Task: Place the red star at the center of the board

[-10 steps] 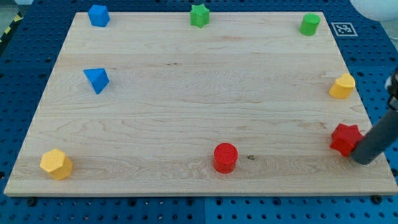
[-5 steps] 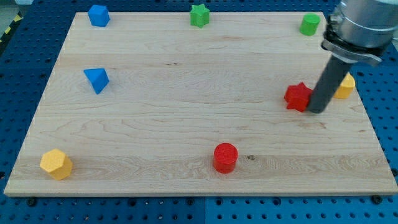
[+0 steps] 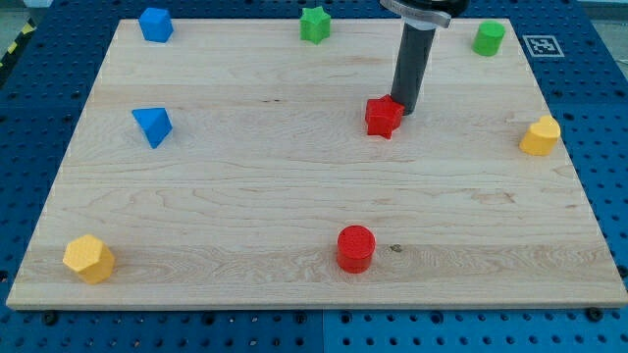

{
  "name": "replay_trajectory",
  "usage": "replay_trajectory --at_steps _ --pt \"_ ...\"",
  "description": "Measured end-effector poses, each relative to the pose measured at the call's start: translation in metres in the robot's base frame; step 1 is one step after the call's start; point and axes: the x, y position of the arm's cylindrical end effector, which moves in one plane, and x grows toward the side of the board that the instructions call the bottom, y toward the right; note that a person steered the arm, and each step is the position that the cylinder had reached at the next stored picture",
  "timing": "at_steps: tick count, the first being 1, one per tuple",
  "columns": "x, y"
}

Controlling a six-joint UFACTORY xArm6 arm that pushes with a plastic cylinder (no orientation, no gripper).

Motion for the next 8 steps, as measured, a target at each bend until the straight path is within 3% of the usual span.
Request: replay_trajectory --at_steps 4,8 --pt "0.043 -0.001" --pt "0.054 -0.038"
